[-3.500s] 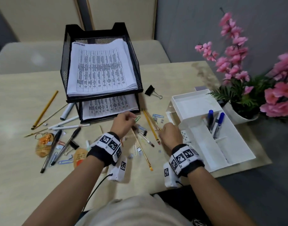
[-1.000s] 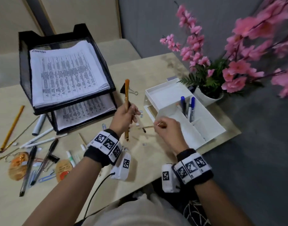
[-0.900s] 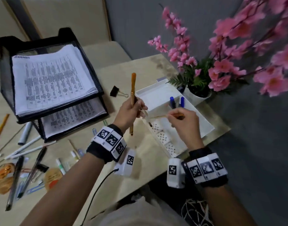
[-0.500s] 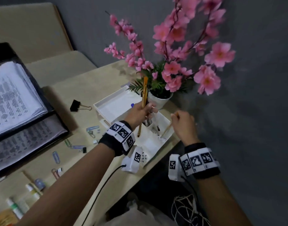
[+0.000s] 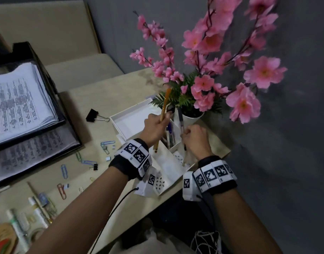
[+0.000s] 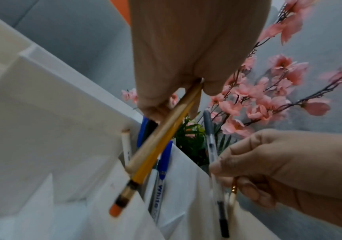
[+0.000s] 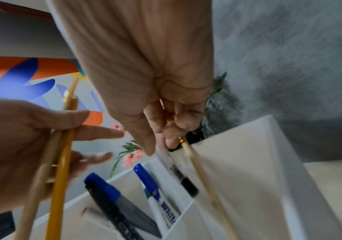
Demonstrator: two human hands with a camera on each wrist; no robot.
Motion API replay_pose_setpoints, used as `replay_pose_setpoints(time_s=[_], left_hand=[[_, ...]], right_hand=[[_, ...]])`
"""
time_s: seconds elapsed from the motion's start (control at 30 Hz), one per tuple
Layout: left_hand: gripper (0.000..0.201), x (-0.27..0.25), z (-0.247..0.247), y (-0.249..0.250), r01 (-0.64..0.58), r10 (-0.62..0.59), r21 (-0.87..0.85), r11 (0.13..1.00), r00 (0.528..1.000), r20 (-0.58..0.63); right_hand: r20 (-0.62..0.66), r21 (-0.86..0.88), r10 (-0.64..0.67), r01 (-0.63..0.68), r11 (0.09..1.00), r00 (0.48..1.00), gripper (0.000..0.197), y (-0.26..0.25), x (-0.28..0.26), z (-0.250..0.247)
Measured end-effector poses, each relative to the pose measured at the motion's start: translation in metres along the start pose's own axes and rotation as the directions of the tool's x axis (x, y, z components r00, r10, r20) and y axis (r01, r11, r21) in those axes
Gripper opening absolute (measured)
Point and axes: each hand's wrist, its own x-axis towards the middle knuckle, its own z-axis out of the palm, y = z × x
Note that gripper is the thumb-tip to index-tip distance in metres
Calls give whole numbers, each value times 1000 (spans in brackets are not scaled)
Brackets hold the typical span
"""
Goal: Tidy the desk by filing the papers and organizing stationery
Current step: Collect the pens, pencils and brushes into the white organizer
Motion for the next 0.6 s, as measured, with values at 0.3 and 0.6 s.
replay_pose_setpoints(time_s=[0.3,0.6], left_hand=[[30,4,7,4,-38,65,170,985,985,-157],[32,6,12,-1,-21,67,480,877,995,-79]], right_hand=[[1,160,-61,60,985,998,10,-8,18,4],[-66,417,-108,126,900,992,6,-13,9,-11]])
